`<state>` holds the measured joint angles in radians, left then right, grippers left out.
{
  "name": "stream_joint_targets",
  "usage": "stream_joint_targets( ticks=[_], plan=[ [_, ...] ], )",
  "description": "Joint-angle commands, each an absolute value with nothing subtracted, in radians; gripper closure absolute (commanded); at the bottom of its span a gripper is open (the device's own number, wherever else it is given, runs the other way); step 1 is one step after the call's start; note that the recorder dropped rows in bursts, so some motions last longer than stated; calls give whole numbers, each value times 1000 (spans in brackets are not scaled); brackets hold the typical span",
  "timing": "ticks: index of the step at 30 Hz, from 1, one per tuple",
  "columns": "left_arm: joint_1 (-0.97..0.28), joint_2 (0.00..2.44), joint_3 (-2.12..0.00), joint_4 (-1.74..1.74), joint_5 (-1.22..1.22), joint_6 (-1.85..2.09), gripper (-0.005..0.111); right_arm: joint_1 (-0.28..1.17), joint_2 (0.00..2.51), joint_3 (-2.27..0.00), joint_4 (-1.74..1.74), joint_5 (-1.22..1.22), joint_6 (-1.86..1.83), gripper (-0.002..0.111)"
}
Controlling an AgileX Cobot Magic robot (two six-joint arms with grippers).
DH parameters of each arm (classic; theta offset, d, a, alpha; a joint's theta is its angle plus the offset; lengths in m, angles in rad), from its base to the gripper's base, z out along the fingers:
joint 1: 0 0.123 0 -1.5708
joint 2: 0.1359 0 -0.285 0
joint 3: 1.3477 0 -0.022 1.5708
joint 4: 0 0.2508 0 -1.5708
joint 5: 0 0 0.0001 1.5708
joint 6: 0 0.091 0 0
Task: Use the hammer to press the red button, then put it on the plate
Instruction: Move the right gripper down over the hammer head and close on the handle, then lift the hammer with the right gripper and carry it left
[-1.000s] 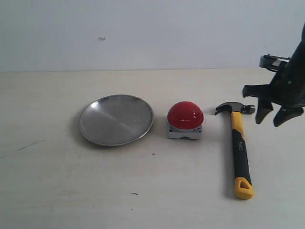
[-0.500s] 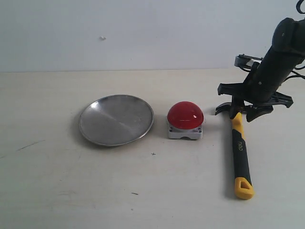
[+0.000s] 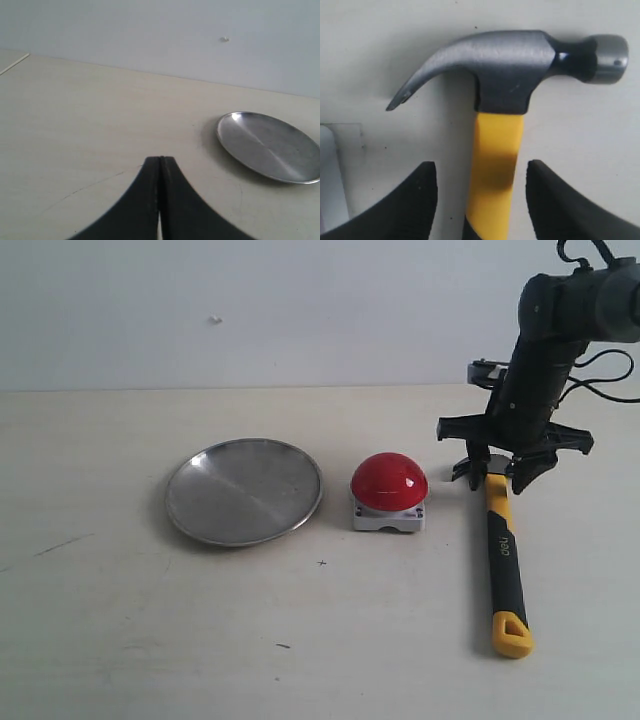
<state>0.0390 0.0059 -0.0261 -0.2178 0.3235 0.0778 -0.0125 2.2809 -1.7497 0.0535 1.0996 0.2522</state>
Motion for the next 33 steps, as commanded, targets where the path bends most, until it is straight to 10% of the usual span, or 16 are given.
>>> stream_joint_targets(
  ticks=[1, 17, 27, 33],
  plan=[
    [40, 0, -23, -219, 320, 73, 107, -11, 2307, -1761, 16, 1086, 271, 55],
    [40, 0, -23, -219, 320, 73, 107, -11, 2351, -1762, -19, 989, 320, 59],
    [40, 0, -23, -219, 320, 73, 107, -11, 2351, -1762, -16, 1001, 254, 108],
    [40, 0, -23, -219, 320, 73, 107, -11, 2344, -1762, -16, 999, 229, 108]
  ],
)
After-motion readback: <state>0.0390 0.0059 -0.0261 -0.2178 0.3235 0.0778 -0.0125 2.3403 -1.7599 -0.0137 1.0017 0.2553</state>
